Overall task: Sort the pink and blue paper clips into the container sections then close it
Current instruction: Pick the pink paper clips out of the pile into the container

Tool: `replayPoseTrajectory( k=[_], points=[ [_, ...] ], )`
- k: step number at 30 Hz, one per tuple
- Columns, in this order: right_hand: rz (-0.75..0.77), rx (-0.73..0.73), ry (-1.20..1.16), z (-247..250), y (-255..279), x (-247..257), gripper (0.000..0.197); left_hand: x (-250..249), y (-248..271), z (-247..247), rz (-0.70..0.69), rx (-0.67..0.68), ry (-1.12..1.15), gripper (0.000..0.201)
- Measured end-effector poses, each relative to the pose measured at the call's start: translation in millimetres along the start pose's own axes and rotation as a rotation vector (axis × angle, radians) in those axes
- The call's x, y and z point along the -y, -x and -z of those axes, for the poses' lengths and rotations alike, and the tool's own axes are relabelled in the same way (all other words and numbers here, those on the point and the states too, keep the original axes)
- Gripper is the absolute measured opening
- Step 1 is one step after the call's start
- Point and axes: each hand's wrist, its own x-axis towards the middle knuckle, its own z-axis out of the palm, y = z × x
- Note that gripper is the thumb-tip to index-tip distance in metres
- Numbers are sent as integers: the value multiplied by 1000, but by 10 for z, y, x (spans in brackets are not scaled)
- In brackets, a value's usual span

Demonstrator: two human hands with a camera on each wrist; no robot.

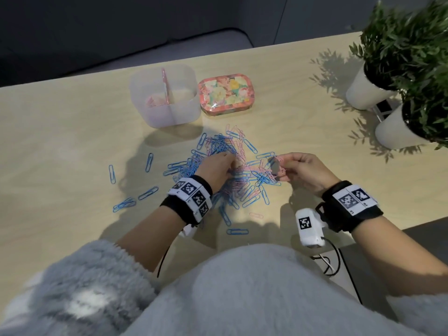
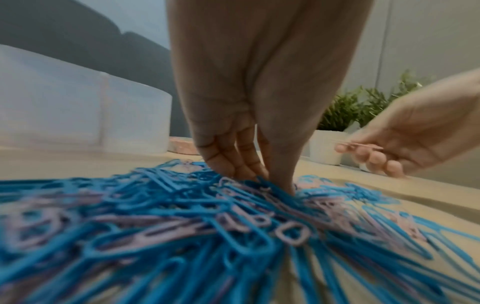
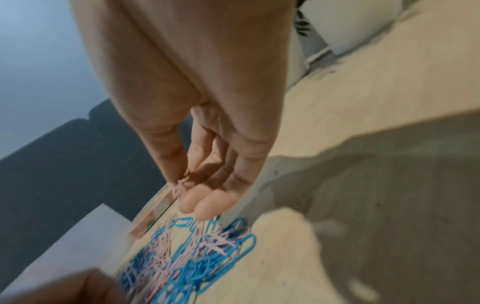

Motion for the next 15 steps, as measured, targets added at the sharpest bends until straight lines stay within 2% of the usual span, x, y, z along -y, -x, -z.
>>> replayPoseTrajectory(
  k=[3,6,8,11,15],
  points=[
    [-140,2,-292,-11,10,72,31,154,74,64,40,42,45,25],
    [-181,-11,-336,-26,-26,78,40,147,38,54,24,-44,20,21],
    [-83,-99,-153,-88,-60,32,44,47,-29,18,4,-102,8,20],
    [148,-204,259,-137,-107,-101,41,-135,-137,-54,-6,-97,-11,22],
    [195,-195,895,-81,-97,-208,32,-240,-218,-139,-7,-108,-232,21]
  ],
)
